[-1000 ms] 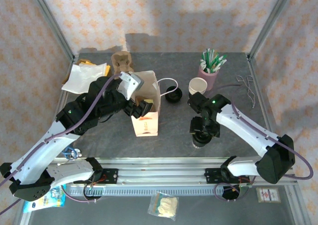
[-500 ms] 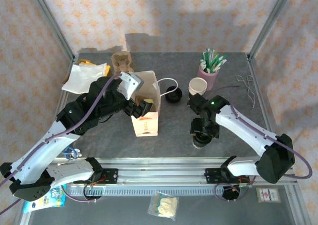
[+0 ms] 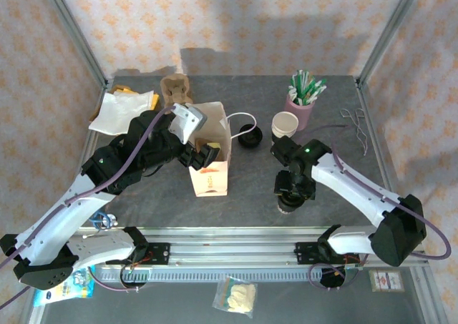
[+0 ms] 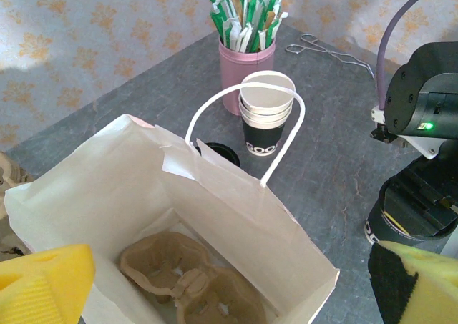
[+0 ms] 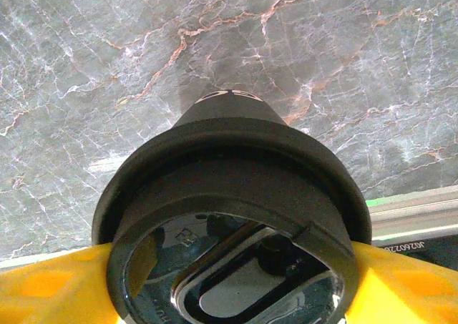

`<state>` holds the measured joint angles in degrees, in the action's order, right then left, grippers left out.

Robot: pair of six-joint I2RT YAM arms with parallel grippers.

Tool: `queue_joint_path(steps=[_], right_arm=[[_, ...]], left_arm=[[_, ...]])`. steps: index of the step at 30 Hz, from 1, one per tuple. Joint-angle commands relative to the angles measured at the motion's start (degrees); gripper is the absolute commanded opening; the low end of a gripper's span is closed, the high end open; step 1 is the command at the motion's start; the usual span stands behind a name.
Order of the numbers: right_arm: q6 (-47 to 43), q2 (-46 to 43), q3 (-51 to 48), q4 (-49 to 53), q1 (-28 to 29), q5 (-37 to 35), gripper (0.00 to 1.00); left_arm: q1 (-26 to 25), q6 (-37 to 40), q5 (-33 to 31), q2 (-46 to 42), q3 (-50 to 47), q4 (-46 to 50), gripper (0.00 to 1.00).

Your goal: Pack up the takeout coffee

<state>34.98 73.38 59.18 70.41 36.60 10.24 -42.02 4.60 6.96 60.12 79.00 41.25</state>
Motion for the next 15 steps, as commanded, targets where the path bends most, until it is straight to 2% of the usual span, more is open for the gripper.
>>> queue_joint_path(steps=[1,10,15], right_arm=[[-0.2,2.4,-3.9,-2.4,0.4,-2.0,0.7],[-0.1,1.8,-1.0,-1.1,0.3,-3.2,0.63],[0.8,1.2,2.8,0.6,0.0,-4.7,0.62]], left_arm=[[-0.3,0.5,-1.1,-0.7,0.6,-0.6,0.99],[-0.3,-0.9,-1.9,-0.9,1.8,-1.3,0.99],[-0.3,-2.6,-4.6,-1.2,1.9,-2.0,0.99]])
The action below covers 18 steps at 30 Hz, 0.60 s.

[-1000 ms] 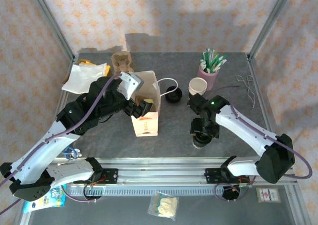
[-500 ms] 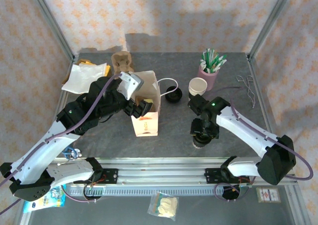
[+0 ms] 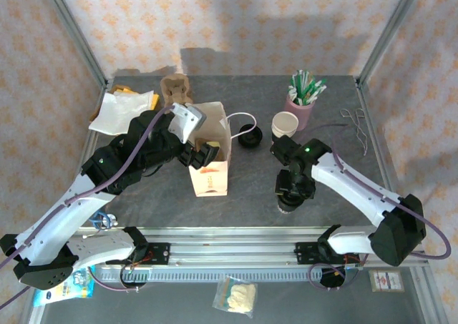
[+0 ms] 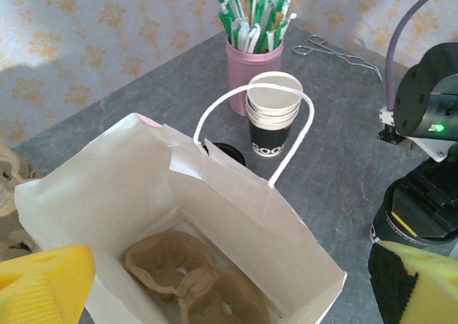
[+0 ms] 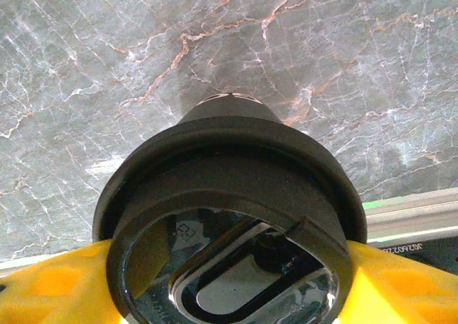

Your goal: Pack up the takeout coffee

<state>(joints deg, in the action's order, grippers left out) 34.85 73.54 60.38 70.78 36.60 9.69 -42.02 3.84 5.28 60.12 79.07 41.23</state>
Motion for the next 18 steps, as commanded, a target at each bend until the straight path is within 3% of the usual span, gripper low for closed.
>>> queue_joint_path(steps=[1,12,18], right_arm=[[1.1,0.9,2.9,0.7,-0.2,-4.4,0.61],[1.7,0.7,18.6,4.1,-3.5,-5.9,0.61],[0.7,2.2,23.8,4.2,-5.0,-4.2,0.59]], left_arm=[[-0.3,-2.3,-3.9,-1.3,1.7,-2.1,0.99],[-0.1,-14.0,-20.4,1.5,3.0,0.4,0.99],[0.4,-16.1,-19.4,3.9,5.1,2.3,0.99]])
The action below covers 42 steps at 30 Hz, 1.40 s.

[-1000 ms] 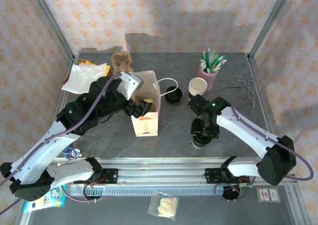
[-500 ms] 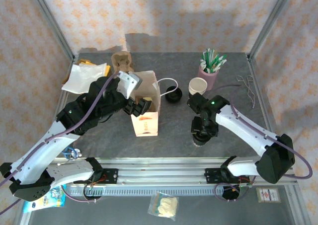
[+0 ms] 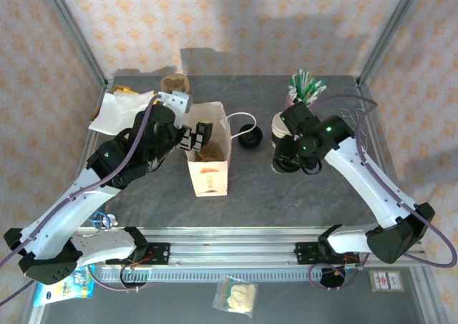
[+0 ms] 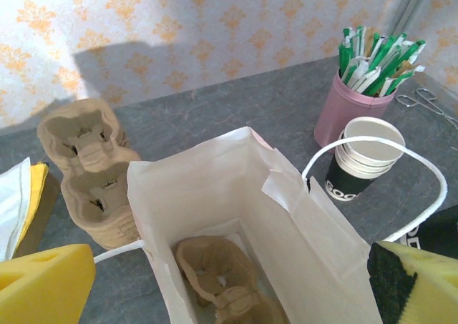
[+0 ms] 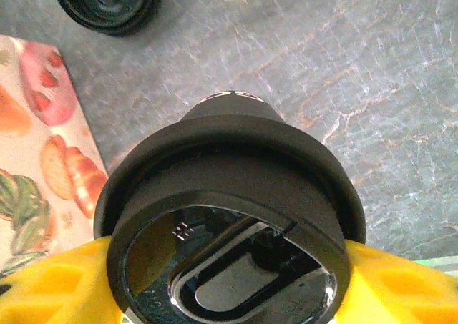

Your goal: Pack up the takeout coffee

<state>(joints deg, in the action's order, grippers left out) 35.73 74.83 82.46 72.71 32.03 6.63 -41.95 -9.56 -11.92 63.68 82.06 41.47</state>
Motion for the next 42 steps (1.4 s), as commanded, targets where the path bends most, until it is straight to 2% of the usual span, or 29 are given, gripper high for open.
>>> queue_joint_path(steps=[1,12,21,27,32,38,42], right_arm=[[-0.1,0.9,2.1,2.2,-0.6,-1.3,0.58],[-0.5,0.7,7.7,2.1,-3.2,-2.9,0.58],[-2.7,4.8,21.5,2.3,-6.3,-3.2,0.58],[-4.7,9.5,33.2,2.2,-6.4,-4.5,0.58],[-6.7,13.0,41.2,1.3,-6.4,0.2,0.58],[-6.8,15.1,44.8,-2.2,-3.3,5.7,0.57],[-6.0,17.5,48.8,-2.8,1.0,6.4,0.57]], left_arm=[[0.3,-2.7,-2.1,0.3,2.2,1.9,0.99],[0.6,-3.6,-2.5,1.2,3.0,2.6,0.99],[1.0,-5.5,-2.8,2.7,4.2,3.4,0.99],[1.1,-5.7,-2.6,3.6,4.8,4.1,0.99],[1.5,-8.7,-5.3,3.5,4.7,4.1,0.99],[6.5,-15.8,-7.3,2.7,4.5,6.6,0.99],[11.3,-17.4,-2.9,2.1,2.7,7.6,0.99]])
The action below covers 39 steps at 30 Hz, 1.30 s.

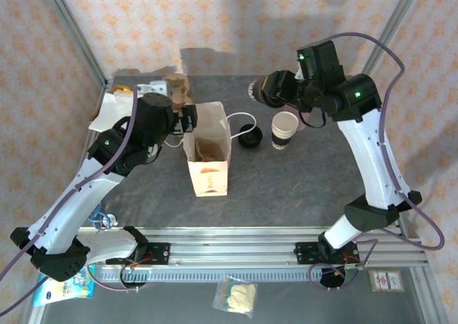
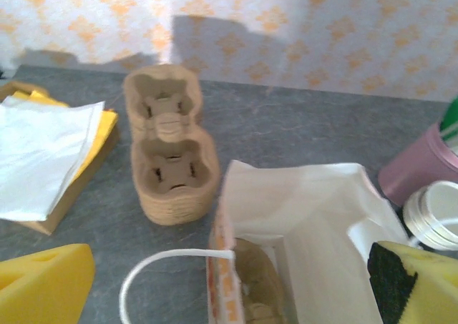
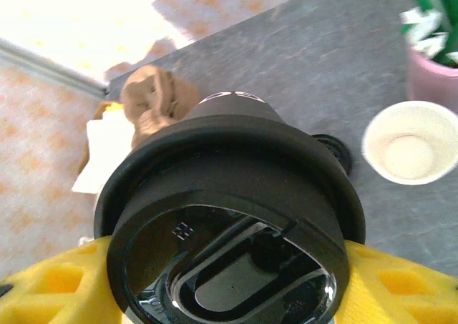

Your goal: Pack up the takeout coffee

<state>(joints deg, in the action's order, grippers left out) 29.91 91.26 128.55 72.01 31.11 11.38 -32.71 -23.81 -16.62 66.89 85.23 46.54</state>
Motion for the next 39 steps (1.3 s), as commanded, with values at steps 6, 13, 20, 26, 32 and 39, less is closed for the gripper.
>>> queue_joint_path(steps=[6,13,20,26,32,39], right_arm=[[1.1,4.2,6.6,-2.4,6.6,1.8,0.57],[2.3,6.5,7.5,-2.0,10.8,2.0,0.57],[3.2,9.2,7.9,0.6,13.8,0.3,0.57],[3.8,12.7,9.1,0.7,15.9,0.3,0.56],[4.3,17.6,12.1,2.2,17.7,-1.1,0.56],[4.2,22.1,12.5,2.9,19.3,-3.6,0.56]], left_arm=[[4.8,-2.2,11.0,0.2,-3.2,2.2,0.99],[5.9,-1.0,16.5,-0.1,-8.5,-2.1,0.99],[6.8,-2.8,10.8,-4.2,-9.6,-3.0,0.92],[7.0,-3.3,0.7,-9.1,-8.6,0.0,0.93],[7.0,-3.0,-4.0,-13.0,-9.5,0.8,0.96],[7.1,-2.7,-2.9,-15.0,-12.6,0.2,0.97]])
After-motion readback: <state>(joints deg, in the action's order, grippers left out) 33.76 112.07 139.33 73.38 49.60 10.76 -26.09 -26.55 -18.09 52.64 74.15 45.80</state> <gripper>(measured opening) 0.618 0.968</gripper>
